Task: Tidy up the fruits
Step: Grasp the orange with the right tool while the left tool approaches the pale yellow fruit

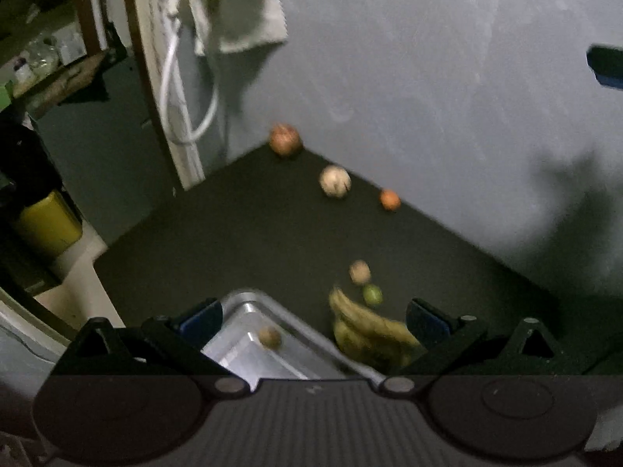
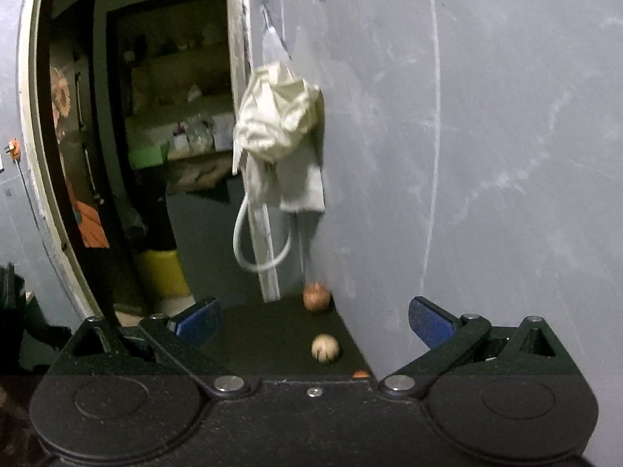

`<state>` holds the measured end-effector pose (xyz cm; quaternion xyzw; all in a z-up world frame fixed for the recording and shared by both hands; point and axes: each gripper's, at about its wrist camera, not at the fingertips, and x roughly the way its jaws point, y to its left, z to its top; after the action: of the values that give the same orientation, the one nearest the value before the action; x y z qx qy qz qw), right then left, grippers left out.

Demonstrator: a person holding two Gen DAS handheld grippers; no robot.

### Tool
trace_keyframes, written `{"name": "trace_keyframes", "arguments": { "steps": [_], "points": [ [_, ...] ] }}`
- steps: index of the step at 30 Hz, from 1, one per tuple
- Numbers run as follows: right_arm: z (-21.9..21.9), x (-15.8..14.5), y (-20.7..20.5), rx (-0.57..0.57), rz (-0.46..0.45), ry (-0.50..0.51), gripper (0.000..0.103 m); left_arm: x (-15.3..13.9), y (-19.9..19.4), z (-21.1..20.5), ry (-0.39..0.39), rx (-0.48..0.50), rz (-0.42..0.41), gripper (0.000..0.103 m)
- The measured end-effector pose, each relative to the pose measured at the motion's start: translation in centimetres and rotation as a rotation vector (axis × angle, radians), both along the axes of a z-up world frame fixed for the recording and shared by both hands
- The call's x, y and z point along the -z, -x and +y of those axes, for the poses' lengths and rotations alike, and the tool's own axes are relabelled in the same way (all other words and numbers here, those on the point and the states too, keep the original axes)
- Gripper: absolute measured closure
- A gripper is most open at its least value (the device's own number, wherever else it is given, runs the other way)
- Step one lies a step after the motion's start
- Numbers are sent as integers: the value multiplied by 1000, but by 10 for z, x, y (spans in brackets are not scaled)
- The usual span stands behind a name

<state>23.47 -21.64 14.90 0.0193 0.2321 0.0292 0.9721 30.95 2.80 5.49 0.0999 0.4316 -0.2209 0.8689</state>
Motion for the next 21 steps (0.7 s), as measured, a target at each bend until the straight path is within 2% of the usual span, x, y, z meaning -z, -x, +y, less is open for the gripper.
{"name": "trace_keyframes", "arguments": {
  "steps": [4, 6, 8, 13, 16, 19, 21],
  "points": [
    [3, 35, -18, 65, -7, -29, 1, -10, -31, -13, 25, -14, -16, 1],
    [5, 69, -25, 119, -1, -11, 1, -6, -47, -20, 27, -18, -14, 1],
    [5, 103, -30, 149, 42, 6, 1, 1, -65, -24, 34, -21, -5, 1],
    [-5, 184, -59, 219, 194, -54, 1, 38, -121, -35, 70, -63, 66, 1],
    [-9, 216, -77, 245, 198, -85, 2, 61, -151, -51, 76, -55, 76, 1],
    [-9, 248, -107, 254, 206, -88, 7, 86, -178, -75, 94, -14, 82, 1],
    [-10, 270, -125, 248, 225, -84, 16, 102, -191, -90, 93, 10, 90, 1]
  ]
}}
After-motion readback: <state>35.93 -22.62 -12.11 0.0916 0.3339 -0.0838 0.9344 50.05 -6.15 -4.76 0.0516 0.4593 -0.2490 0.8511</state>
